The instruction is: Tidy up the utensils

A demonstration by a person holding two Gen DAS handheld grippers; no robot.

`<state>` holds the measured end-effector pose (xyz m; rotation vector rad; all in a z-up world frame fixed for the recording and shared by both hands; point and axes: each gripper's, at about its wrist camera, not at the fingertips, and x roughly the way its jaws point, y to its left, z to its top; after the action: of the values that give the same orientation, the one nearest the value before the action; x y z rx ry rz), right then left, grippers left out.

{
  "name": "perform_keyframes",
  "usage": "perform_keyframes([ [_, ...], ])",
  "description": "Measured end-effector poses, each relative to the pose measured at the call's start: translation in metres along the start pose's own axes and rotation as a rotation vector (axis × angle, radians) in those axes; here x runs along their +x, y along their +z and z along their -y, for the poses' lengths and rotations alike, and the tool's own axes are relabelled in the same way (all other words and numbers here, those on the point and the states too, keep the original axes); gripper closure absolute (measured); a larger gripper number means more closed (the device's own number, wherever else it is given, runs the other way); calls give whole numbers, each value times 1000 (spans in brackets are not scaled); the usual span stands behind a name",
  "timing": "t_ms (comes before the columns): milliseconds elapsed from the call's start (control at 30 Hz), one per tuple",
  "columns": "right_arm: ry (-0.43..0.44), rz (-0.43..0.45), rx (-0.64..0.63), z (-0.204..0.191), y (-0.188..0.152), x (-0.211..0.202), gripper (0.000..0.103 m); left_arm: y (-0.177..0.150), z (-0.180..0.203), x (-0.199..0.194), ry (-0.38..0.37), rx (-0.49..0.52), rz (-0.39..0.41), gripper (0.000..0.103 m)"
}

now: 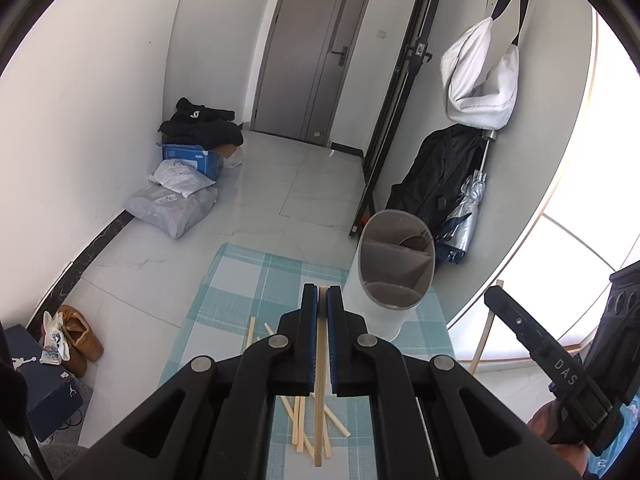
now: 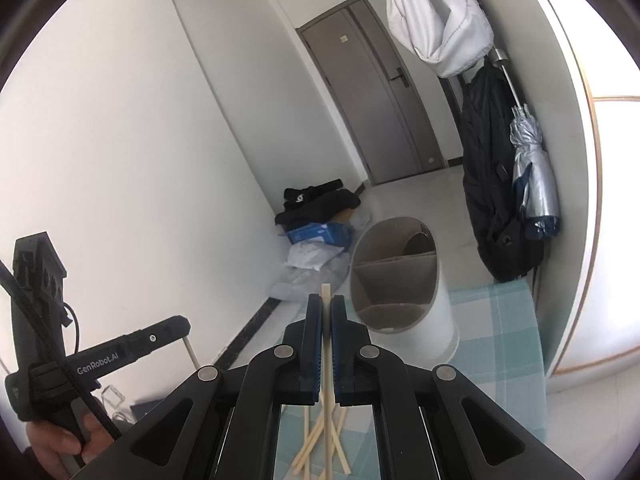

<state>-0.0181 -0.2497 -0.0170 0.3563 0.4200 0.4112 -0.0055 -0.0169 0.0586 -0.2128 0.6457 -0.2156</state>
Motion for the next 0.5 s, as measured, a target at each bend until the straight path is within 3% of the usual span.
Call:
perform_keyframes([
  [267, 11, 60, 8, 4, 37, -2, 100, 36, 5, 1, -69, -41, 16, 102],
  [500, 19, 116, -38, 1, 83, 8, 100, 76, 7, 3, -107, -113, 86, 102],
])
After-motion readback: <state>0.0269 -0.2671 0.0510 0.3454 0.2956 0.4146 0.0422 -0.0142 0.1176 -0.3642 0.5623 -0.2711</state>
